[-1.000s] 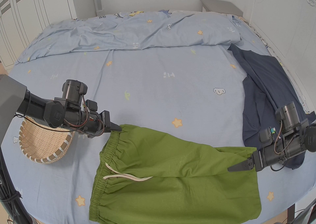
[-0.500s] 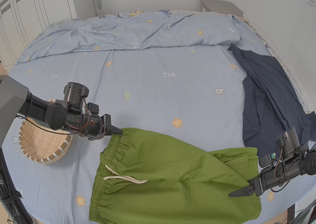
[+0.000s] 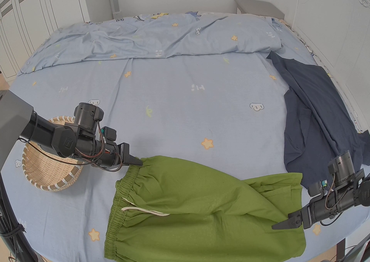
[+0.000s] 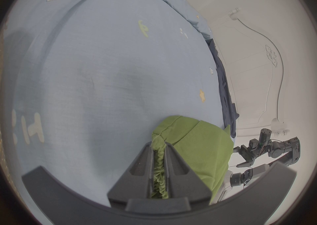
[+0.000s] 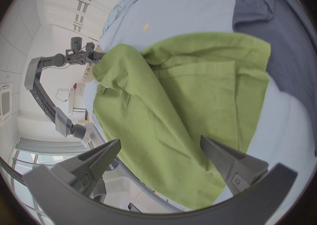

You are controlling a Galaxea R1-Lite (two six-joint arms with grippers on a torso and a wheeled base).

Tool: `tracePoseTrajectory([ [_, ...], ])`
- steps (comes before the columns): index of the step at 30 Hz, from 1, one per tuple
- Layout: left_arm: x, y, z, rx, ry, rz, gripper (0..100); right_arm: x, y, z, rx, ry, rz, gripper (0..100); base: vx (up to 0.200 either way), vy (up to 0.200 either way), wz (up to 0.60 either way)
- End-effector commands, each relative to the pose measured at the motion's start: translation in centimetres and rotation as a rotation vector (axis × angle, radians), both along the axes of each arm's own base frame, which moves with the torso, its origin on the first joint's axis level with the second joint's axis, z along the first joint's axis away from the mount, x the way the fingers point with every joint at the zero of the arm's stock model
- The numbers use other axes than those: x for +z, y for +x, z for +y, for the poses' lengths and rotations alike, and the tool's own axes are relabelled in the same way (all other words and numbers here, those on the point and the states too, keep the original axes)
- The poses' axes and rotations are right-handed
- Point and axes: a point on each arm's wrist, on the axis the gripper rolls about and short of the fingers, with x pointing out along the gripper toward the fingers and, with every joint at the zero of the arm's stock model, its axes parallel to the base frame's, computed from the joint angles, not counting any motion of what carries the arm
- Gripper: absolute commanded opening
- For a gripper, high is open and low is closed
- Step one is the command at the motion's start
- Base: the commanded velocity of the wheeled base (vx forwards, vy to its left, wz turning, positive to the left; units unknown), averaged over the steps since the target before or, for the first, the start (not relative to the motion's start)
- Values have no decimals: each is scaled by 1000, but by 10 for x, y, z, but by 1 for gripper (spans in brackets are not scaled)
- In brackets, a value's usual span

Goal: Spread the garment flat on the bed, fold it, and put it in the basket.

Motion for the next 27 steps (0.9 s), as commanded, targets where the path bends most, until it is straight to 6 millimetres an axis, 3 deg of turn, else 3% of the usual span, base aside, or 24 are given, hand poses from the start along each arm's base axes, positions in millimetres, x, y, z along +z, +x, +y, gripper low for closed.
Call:
tracePoseTrajectory([
  [1, 1, 0, 0, 0, -1, -3, 0, 21, 3, -5, -42, 29, -103, 100, 0, 0, 0],
  [3, 1, 0, 0, 0, -2, -6, 0, 40, 11, -7, -79, 55, -171, 100, 0, 0, 0],
  [7, 1, 0, 0, 0, -2, -6, 0, 55, 29, -12, -124, 64, -232, 100, 0, 0, 0],
  [9, 1, 0, 0, 0, -2, -6, 0, 51, 36, -15, -138, 62, -219, 100, 0, 0, 0],
  [11, 2, 0, 0, 0, -2, -8, 0, 28, 51, -18, -148, 33, -144, 100, 0, 0, 0],
  [14, 2, 1, 0, 1, -3, -11, 0, 12, 61, -22, -135, 10, -135, 100, 0, 0, 0],
  [27, 2, 2, 1, 4, -1, -11, 0, 3, 65, -22, -131, 12, -125, 100, 0, 0, 0],
])
